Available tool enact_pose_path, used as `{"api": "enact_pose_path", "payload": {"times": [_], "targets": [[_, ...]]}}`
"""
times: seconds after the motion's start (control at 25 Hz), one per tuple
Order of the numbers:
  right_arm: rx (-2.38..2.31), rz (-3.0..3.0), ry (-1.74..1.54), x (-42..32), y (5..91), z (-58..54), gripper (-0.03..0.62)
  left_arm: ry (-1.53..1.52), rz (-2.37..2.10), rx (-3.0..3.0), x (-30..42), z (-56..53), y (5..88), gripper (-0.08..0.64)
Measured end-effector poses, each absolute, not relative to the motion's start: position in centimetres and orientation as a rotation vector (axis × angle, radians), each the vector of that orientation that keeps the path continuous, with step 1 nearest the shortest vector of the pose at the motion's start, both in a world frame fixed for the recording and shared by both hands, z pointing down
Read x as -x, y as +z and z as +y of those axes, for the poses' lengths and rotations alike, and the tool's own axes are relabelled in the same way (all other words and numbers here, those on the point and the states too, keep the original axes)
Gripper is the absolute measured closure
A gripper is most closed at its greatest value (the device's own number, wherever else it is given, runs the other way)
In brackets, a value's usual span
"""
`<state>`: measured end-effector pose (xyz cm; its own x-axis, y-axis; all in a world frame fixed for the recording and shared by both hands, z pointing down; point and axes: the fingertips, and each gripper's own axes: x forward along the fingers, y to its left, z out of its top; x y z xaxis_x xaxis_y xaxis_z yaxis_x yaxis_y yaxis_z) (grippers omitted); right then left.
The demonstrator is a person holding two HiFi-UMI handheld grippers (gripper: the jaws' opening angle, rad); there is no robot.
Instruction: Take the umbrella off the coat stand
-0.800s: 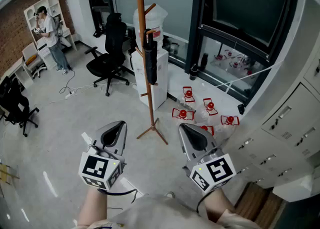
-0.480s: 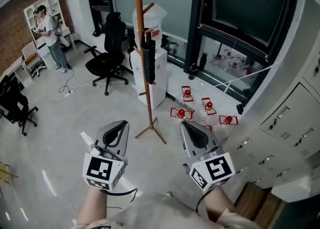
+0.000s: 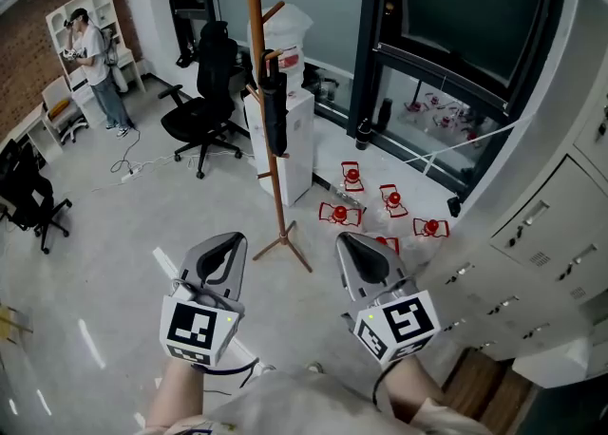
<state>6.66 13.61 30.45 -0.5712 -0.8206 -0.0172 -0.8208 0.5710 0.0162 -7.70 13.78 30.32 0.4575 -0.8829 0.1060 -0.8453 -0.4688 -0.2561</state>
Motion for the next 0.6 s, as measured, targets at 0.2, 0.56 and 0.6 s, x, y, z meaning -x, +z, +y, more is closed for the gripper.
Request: {"api": "enact_pose_path", "payload": {"times": [0.2,0.56,0.6], "targets": [[1.427,2.792,0.007,-7.5,31.6,14.1,0.584,-0.345,1.549,2.528,7.1,14.3,31.2,0.551],[1.408,2.789,0.005,-8.3,32.0,14.6,0.584,-0.329,1.57,2.501,6.8,15.1,30.5,0.551],[1.405,2.794,0.009,-8.1,32.0,14.6,0.584,-0.328,1.57,2.504,6.8,14.9,30.6,0.551]]}}
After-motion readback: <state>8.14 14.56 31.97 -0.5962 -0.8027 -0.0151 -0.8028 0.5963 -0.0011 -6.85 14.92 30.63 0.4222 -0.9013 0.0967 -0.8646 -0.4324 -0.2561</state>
